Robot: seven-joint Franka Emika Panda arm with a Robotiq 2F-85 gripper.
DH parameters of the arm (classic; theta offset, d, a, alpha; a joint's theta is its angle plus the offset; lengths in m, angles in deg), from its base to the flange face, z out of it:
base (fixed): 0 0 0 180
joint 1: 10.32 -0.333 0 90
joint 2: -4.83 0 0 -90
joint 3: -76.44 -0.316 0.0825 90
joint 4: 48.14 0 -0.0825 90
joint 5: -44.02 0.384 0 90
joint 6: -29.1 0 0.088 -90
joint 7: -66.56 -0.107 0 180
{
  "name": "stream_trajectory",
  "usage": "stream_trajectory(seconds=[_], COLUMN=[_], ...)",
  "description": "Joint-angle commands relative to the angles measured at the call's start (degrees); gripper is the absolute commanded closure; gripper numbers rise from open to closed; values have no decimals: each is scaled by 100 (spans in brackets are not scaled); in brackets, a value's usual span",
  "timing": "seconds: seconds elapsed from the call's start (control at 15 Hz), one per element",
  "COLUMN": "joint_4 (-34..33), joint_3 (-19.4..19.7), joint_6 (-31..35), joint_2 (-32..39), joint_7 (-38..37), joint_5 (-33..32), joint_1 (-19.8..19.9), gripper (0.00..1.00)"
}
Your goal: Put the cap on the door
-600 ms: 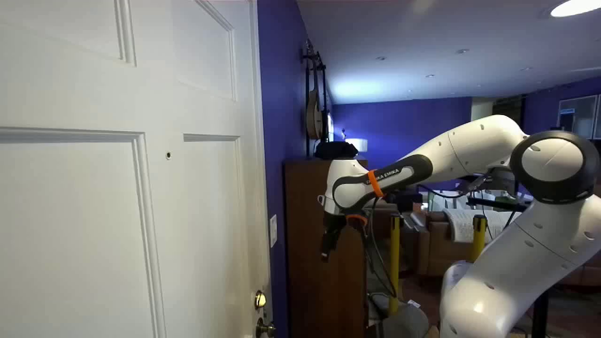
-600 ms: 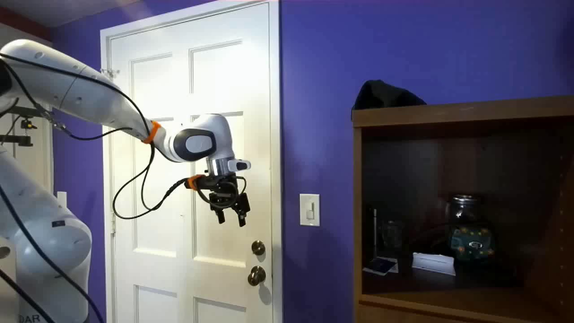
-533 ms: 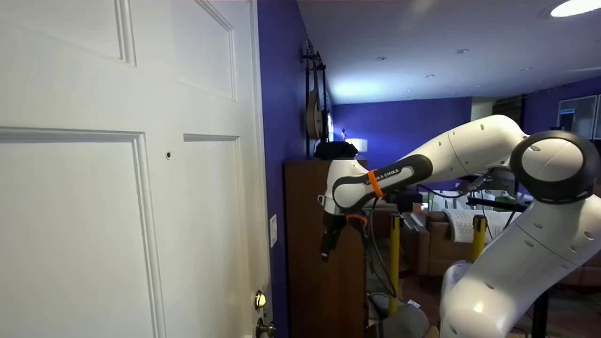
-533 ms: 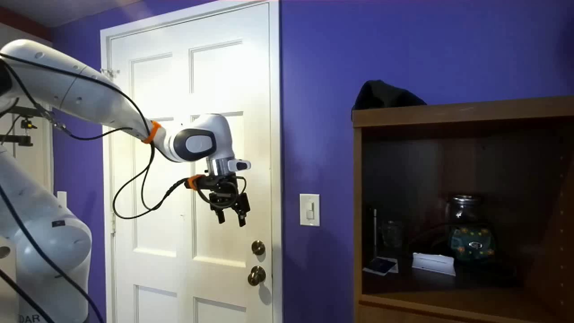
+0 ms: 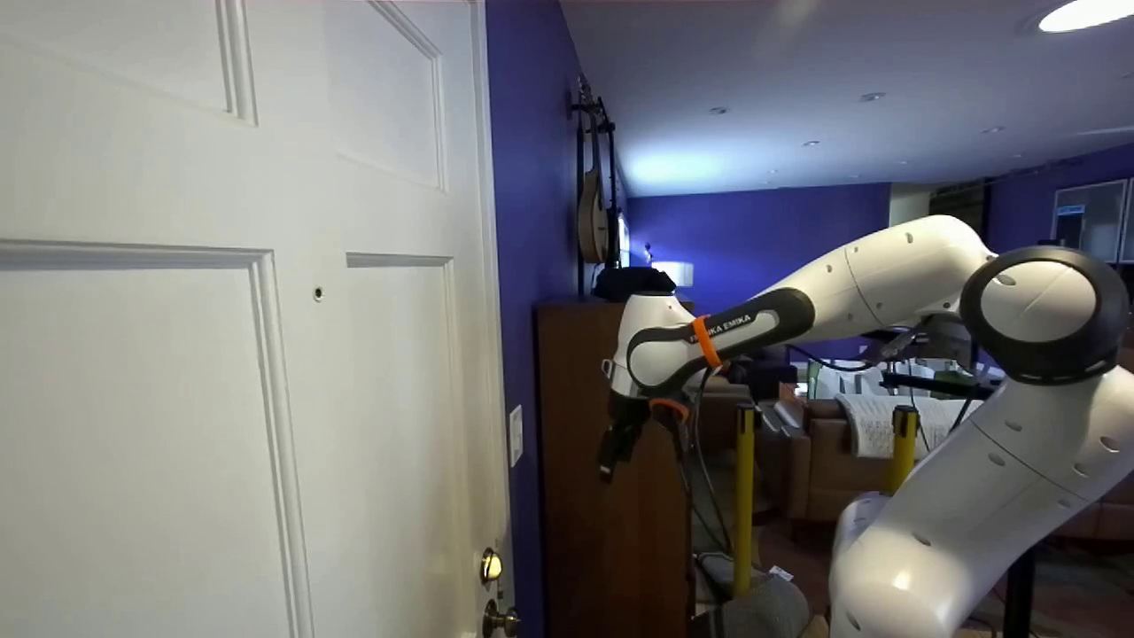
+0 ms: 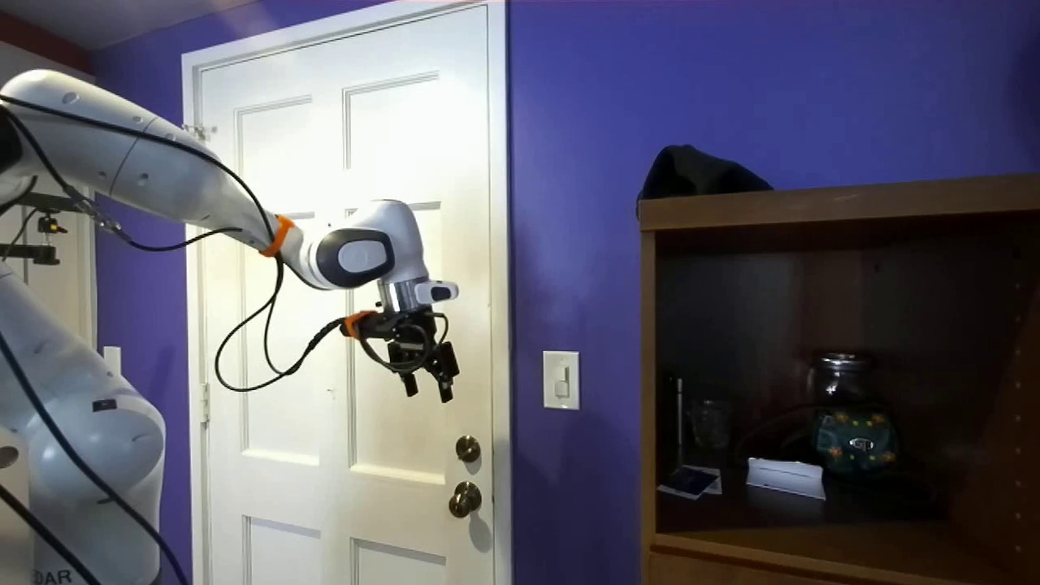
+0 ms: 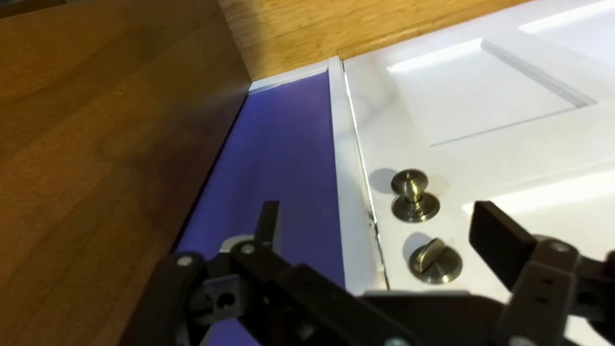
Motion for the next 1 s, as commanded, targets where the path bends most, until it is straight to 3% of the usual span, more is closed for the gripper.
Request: stream_trajectory(seconds=[0.0,0.33,0.93], joint_4=[-527,-1312,-3094], joint_3=[-46,-95,200], joint_6=[387,873,702], joint_2=[142,255,1016], joint_7=[-516,-1310,-2692], joint_5=[191,307,1116], joint_1=[223,497,904], gripper=[0,0,0])
